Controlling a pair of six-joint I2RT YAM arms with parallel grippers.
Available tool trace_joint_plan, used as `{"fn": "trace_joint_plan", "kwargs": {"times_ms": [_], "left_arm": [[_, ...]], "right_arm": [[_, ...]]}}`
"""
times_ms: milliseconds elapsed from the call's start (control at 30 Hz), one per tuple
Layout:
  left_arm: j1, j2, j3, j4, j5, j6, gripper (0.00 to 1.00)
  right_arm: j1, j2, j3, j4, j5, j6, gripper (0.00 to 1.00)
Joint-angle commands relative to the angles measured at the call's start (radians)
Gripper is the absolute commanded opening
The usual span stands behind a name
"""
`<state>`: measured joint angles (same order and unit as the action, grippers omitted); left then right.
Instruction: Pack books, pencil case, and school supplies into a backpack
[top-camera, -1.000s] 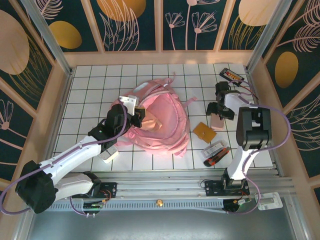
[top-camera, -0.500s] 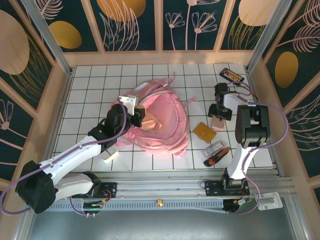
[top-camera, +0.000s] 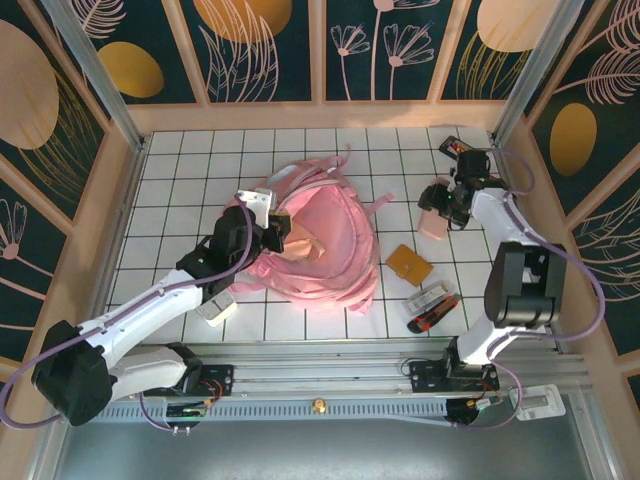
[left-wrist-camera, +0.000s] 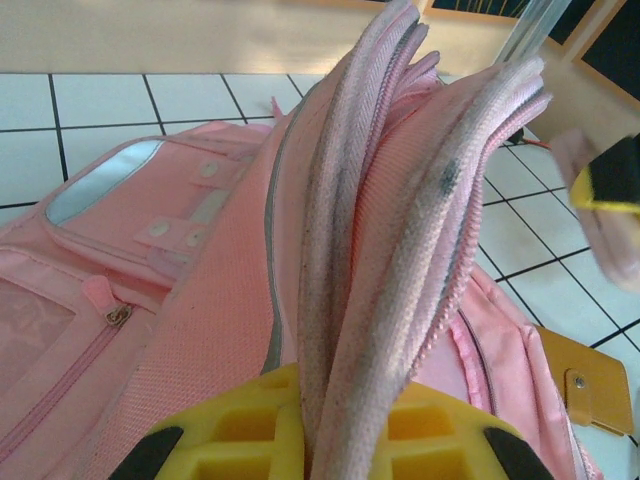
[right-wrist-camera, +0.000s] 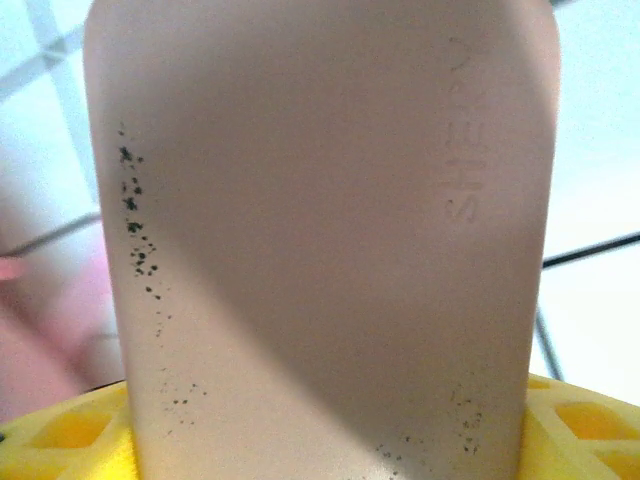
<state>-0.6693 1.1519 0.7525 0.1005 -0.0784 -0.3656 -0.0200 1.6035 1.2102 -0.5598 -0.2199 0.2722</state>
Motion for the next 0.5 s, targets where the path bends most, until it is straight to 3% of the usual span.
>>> {"fn": "trace_joint_plan", "kwargs": {"times_ms": [0,133,300,467], "left_arm": [[0.000,-0.002,0.059,0.095,0.017,-0.045,0.00],[0.001,0.009,0.076,0.097,0.025,-0.049,0.00],[0.000,0.015,0.096,0.095,0.025,-0.045,0.00],[-0.001,0.025,0.120,0.097,0.027,-0.042,0.00]], "right_arm": [[0.002,-0.092,-0.005,0.109,-0.336,0.112,0.67],[0.046,-0.186,-0.111,0.272,-0.523,0.269,0.67],[0.178,-0.249,-0.227,0.449,-0.625,0.426,0.67],[0.344,-0.243,-0.319,0.654,-0.641,0.573,0.68]]}}
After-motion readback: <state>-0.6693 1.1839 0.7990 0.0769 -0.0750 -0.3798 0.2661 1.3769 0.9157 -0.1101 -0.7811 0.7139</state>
